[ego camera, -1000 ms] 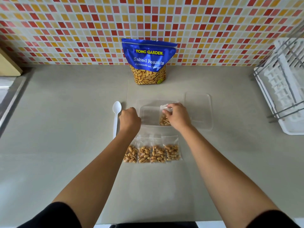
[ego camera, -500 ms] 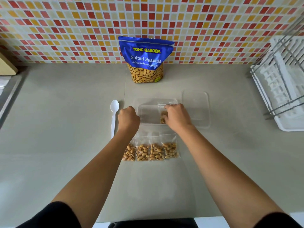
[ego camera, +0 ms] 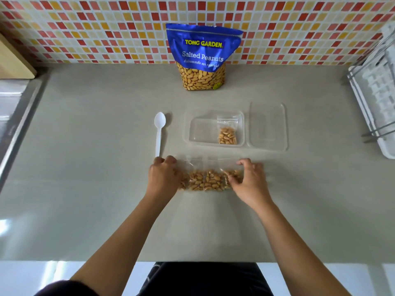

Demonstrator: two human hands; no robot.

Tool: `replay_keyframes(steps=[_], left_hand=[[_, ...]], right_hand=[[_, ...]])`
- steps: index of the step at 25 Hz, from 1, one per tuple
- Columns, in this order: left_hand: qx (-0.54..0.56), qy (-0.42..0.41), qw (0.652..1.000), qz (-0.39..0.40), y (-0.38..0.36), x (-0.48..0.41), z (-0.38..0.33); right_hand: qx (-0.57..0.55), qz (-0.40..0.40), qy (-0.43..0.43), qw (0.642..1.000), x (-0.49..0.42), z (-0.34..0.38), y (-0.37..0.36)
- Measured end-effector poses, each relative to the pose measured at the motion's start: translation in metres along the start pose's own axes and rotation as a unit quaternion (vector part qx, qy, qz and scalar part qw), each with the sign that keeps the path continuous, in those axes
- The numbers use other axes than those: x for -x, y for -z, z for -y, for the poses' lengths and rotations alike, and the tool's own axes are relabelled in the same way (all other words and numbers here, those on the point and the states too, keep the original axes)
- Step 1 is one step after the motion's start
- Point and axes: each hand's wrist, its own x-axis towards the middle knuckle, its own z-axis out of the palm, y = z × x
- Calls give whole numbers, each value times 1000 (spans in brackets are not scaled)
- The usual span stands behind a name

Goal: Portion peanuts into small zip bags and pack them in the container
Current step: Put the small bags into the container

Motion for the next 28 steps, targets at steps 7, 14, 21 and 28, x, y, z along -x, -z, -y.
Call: replay_keyframes(steps=[7,14,21,28], left_hand=[[120,44,992,14,-10,3,13],[171,-24,985,-31,5,15,12],[211,-88,970,-82,44,-41,-51],[-12,-54,998,11,15,-89,-78]], right_hand=[[-76,-47,41,995,-2,-22,-17],[-276,-91,107,951,18,-30,-5],[-245,-117,151,950,-44,19,28],[-36,-5,78,996,-111,47,19]])
